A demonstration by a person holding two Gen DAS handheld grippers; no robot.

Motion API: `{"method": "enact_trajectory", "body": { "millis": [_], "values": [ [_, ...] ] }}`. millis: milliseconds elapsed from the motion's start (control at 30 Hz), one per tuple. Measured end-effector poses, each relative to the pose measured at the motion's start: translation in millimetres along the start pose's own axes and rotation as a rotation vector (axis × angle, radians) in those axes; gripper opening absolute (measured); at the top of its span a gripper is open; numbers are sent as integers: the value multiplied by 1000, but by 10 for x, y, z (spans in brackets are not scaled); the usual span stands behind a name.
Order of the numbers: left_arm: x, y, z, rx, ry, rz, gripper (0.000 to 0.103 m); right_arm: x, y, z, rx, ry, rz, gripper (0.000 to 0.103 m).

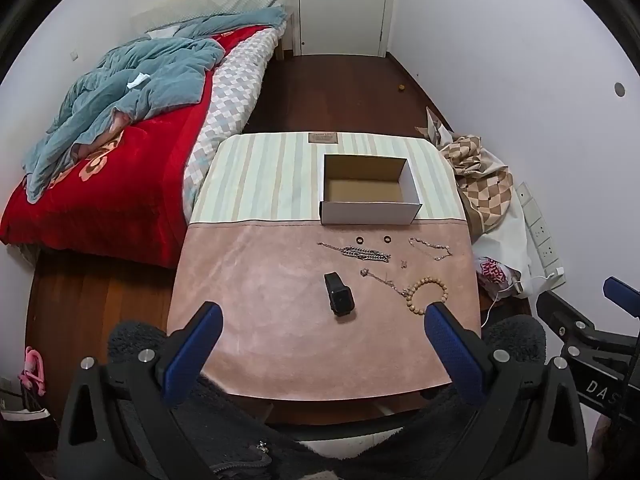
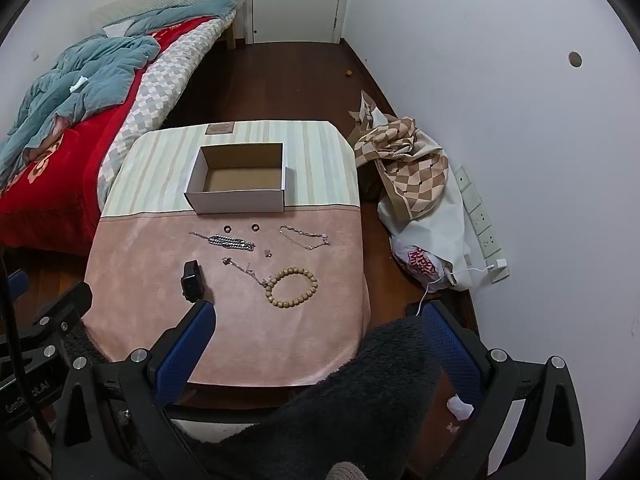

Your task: Organize jewelry

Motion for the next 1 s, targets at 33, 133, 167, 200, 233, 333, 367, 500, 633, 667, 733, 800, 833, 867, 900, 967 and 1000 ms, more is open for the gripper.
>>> {"method": "enact_trajectory", "body": {
  "millis": [33,133,167,200,233,333,367,500,633,667,733,800,833,867,900,967,1000],
  "values": [
    [6,1,10,1,-1,-2,103,-12,-4,-1,0,1,0,103],
    [8,4,8,0,-3,-1,103,-6,5,-10,-1,-1,-1,103],
    [8,5,10,0,-3,-1,103,1,6,-7,-1,-1,-2,103],
    [6,9,12,0,-2,-1,103,-4,6,-7,-2,-1,-4,103],
    [11,8,7,0,-2,-2,103,1,5,-7,-2,1,-7,103],
    [14,16,3,4,-5,-4,103,-7,12,-3,-1,0,-7,103],
    [18,20,2,6,-5,-4,103,-10,15,-3,0,0,-7,103],
    [22,28,2,7,-6,-4,103,-22,22,-6,0,1,-8,103],
    [27,29,2,8,-5,-3,103,-28,37,3,0,5,-8,103],
    [30,32,1,9,-5,-2,103,-18,30,6,-1,2,-11,103],
    [31,27,-9,6,-5,-4,103,-25,34,7,1,2,-8,103],
    [30,29,-6,6,-5,-4,103,-17,31,3,0,2,-11,103],
    [30,29,-5,7,-5,-4,103,-15,30,3,0,2,-11,103],
    [32,35,-8,8,-4,-5,103,-17,31,2,0,2,-10,103],
    [36,44,-12,9,-3,-4,103,-20,39,3,1,1,-10,103],
    [30,61,-12,10,-1,-4,103,-23,51,0,2,2,-11,103],
    [27,73,-10,11,0,-3,103,-26,55,-1,2,2,-11,103]
  ]
}}
Point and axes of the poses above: each gripper's, at about its wrist camera, not at the fingertips, and y roughly against the way its jaws point, x to its right, z to its underside, the point moved 4 cm from there along -y, roughly the way its jaws point, and after that the axes turned 2 degrees about x, right-handed, at the moved point
